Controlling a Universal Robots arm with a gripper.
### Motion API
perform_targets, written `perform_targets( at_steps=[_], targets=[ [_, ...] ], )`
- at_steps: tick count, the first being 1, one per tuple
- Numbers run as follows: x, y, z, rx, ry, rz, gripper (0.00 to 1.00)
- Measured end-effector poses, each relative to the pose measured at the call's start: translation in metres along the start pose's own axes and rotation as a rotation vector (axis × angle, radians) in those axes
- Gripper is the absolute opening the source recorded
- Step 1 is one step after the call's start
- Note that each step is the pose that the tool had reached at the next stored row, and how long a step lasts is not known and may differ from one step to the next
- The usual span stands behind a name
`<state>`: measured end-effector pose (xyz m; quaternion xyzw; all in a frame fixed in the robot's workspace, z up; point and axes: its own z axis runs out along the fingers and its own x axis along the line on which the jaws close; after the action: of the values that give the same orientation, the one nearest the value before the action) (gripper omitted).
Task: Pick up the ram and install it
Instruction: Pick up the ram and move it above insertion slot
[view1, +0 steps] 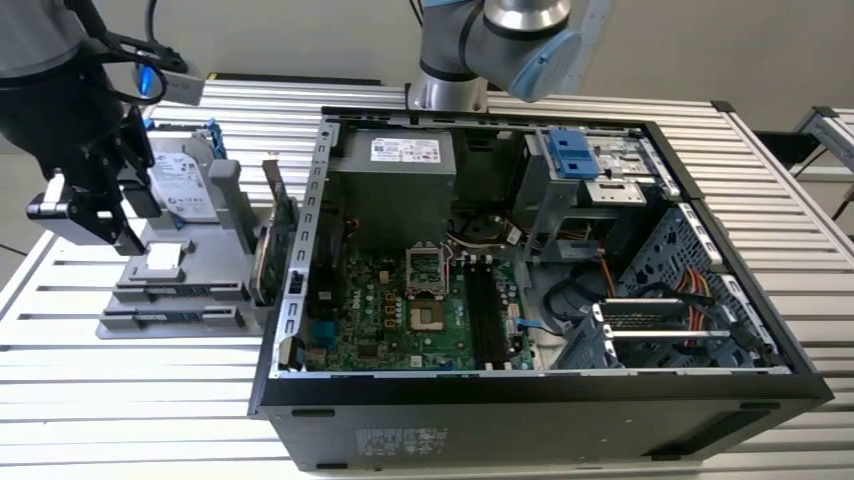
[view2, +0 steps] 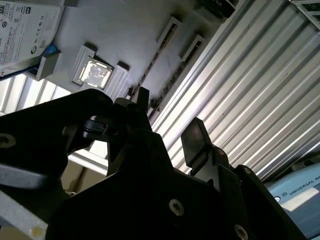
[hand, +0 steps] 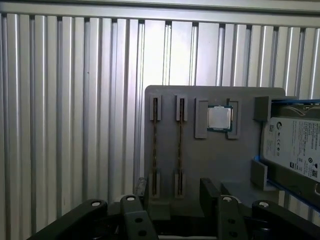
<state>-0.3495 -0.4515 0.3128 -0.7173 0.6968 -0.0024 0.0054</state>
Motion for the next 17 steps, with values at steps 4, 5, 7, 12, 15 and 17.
perform_targets(
  at_steps=[4,5,7,12,15,17],
  targets=[
    [0.0005,0.0,0.0032,0.0001,0.0,0.0,1.0],
    [0.0009,0.0001,0.0038,0.0,0.0001,0.0,1.0],
    [0.0013,0.0001,0.0049,0.0,0.0001,0.0,1.0],
    [0.0021,0.0001,0.0078,0.0001,-0.0001,0.0,1.0],
    [0.0025,0.0002,0.0095,0.0,0.0,0.0,1.0],
    [0.0027,0.0002,0.0109,0.0,0.0,0.0,1.0]
  ],
)
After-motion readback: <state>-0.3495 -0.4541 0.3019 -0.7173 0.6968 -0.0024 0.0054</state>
